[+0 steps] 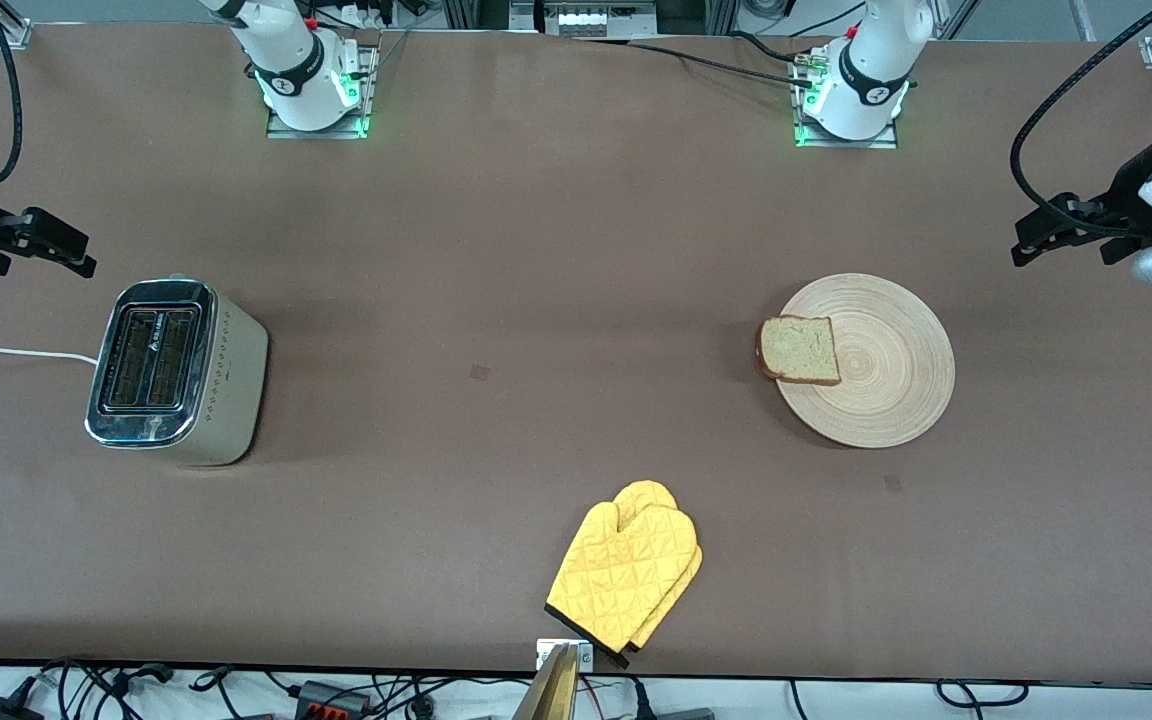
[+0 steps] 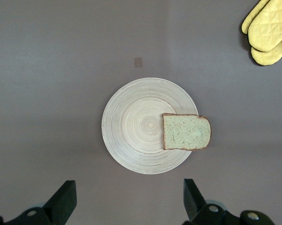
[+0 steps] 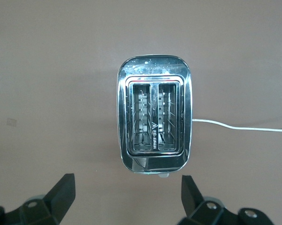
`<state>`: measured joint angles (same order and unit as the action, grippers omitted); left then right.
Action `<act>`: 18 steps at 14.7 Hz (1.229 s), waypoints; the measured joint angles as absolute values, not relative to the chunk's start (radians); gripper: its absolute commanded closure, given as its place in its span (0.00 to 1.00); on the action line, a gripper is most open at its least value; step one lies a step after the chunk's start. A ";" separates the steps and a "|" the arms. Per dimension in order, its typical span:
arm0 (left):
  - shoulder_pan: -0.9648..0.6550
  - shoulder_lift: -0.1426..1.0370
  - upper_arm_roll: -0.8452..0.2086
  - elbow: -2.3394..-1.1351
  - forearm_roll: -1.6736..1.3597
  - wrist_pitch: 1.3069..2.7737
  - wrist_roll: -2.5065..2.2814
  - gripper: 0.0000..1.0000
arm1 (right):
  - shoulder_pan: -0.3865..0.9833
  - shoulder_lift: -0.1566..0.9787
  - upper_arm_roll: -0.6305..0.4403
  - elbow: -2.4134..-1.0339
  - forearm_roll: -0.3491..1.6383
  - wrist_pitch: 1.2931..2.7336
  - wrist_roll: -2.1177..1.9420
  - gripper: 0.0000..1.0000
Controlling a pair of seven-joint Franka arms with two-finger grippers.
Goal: Move plate and put bread in toaster
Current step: 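Move the left gripper toward the wooden plate's rim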
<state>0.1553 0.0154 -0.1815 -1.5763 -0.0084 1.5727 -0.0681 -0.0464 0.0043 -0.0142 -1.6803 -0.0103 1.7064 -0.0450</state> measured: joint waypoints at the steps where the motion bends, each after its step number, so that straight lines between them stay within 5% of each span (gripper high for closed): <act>1: 0.155 0.015 -0.181 -1.576 -0.008 1.573 -0.068 0.00 | -0.046 0.004 -0.014 -1.680 -0.010 1.706 -0.045 0.00; 18: 0.206 0.049 -0.177 -1.588 -0.013 1.545 -0.064 0.00 | -0.046 0.003 -0.013 -1.680 -0.010 1.705 -0.045 0.00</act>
<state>0.2058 0.0489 -0.1775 -1.5877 -0.0126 1.5446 -0.0640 -0.0464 0.0028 -0.0131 -1.6803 -0.0102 1.7053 -0.0450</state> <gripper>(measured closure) 0.000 0.000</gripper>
